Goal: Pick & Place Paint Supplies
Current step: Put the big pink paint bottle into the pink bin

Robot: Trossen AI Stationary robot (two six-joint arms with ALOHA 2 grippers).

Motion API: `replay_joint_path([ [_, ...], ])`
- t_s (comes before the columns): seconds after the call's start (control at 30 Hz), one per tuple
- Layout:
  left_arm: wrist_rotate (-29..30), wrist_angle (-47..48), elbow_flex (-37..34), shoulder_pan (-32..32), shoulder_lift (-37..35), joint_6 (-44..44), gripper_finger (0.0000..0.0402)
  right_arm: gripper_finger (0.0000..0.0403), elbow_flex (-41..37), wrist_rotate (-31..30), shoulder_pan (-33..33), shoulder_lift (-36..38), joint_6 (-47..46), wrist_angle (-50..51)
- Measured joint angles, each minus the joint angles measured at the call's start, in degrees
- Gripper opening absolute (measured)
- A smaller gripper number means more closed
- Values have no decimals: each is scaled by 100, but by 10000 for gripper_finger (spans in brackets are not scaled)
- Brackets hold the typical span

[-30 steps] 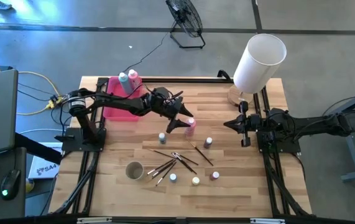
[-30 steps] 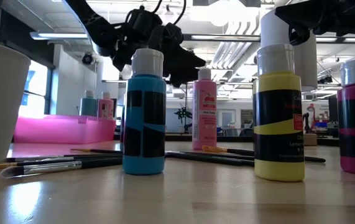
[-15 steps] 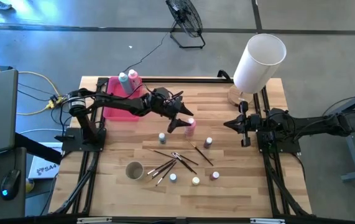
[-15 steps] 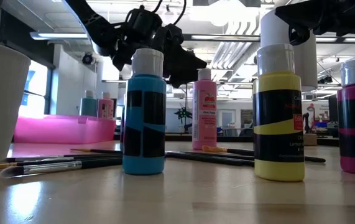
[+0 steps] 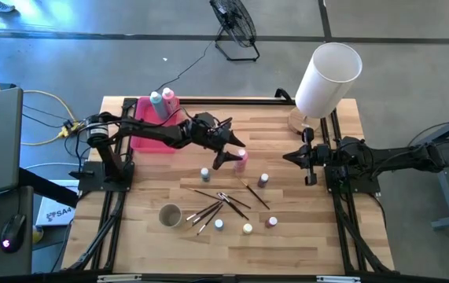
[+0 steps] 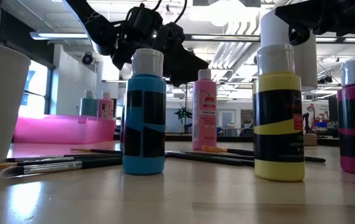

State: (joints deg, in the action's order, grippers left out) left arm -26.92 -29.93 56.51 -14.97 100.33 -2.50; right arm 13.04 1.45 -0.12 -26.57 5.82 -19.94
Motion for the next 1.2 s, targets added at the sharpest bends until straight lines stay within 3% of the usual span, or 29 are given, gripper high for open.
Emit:
replay_joint_path([
  [0.9,230,28,-6,136,4,144,258,3,0,-2,0,0,2,0],
  [1.2,651,5,-4,306,7,37,258,3,0,-2,1,-1,0,0],
])
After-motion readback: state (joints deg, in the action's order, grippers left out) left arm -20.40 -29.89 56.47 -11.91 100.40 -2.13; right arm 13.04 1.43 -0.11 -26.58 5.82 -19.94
